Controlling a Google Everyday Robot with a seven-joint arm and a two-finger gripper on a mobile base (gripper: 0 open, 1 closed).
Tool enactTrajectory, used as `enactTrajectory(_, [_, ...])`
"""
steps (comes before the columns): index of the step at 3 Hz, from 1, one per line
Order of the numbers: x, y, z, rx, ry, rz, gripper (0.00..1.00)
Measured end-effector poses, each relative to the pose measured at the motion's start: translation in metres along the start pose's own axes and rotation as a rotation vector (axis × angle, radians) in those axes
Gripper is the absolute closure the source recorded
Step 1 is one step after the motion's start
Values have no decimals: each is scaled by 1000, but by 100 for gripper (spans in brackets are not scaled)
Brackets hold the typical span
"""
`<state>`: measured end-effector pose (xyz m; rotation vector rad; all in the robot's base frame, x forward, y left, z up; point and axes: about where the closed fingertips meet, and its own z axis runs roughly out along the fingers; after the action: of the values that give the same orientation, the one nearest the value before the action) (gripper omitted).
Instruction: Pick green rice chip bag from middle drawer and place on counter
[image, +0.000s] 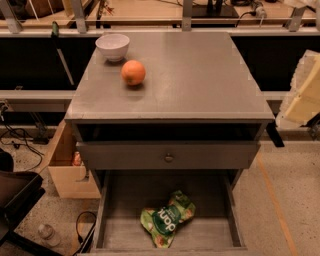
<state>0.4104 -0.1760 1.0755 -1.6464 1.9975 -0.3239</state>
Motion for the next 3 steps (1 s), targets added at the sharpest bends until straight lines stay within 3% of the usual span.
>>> enactTrajectory(3, [-12, 20, 8, 21, -4, -25, 0])
